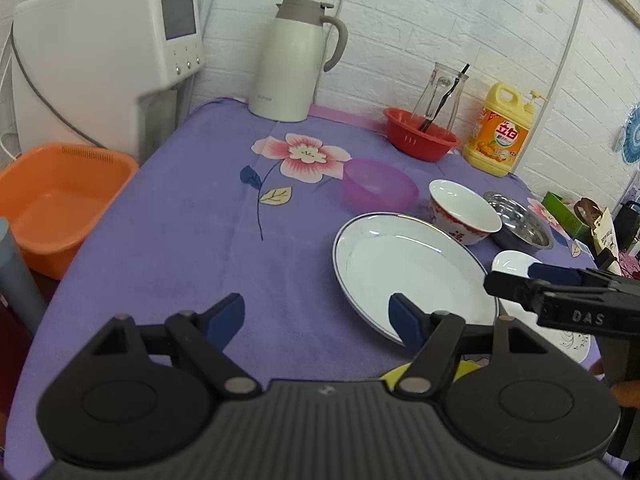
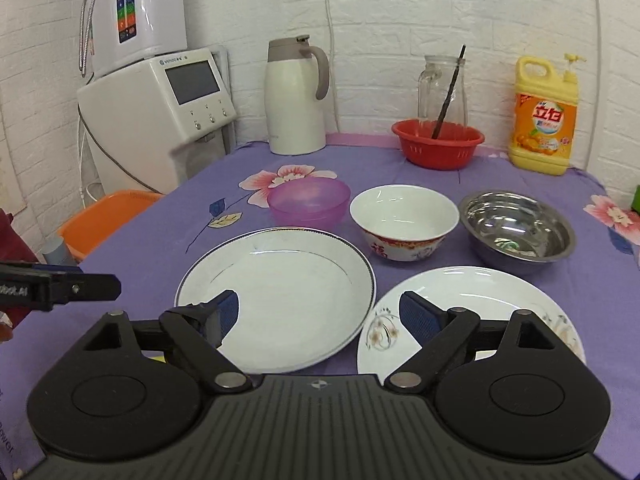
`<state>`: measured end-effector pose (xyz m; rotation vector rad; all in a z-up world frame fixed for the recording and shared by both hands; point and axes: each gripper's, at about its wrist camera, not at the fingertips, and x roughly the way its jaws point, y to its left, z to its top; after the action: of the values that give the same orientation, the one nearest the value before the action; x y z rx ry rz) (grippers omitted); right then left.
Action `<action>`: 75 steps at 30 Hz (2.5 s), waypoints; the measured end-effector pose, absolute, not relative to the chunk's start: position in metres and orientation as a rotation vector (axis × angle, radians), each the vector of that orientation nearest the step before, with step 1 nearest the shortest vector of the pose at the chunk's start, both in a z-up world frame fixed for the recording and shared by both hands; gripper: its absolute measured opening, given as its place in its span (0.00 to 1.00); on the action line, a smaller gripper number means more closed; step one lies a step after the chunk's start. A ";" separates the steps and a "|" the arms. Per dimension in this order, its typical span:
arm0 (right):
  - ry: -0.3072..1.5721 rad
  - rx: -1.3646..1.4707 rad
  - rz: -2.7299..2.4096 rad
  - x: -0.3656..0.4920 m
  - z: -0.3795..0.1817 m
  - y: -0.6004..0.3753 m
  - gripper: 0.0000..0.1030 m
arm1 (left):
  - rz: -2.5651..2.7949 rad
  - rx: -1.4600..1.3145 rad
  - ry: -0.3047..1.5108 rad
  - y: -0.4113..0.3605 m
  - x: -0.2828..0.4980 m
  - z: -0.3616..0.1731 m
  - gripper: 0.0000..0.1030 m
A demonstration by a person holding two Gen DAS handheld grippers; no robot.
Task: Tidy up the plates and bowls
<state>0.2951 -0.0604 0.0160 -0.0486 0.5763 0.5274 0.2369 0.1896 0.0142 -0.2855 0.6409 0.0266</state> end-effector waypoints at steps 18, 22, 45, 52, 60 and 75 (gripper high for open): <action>0.745 -0.125 0.524 0.370 -0.024 -0.008 1.00 | 0.050 -0.336 0.730 0.221 0.278 -0.016 0.70; 0.750 -0.107 0.568 0.372 -0.023 0.004 1.00 | 0.057 -0.343 0.736 0.220 0.279 -0.017 0.70; 0.753 -0.192 0.697 0.360 -0.033 0.001 1.00 | -0.009 -0.228 0.773 0.174 0.333 -0.028 0.70; 0.751 -0.175 0.740 0.365 -0.032 0.006 1.00 | 0.001 -0.237 0.770 0.177 0.336 -0.028 0.70; 0.740 -0.206 0.716 0.352 -0.034 -0.002 1.00 | -0.003 -0.167 0.751 0.166 0.331 -0.031 0.70; 0.725 -0.210 0.747 0.348 -0.035 0.002 1.00 | 0.022 -0.133 0.753 0.160 0.328 -0.032 0.69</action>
<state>0.3482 0.0016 -0.0354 -0.2095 0.7255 0.7471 0.3285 0.1599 -0.0317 -0.1326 0.7526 0.0217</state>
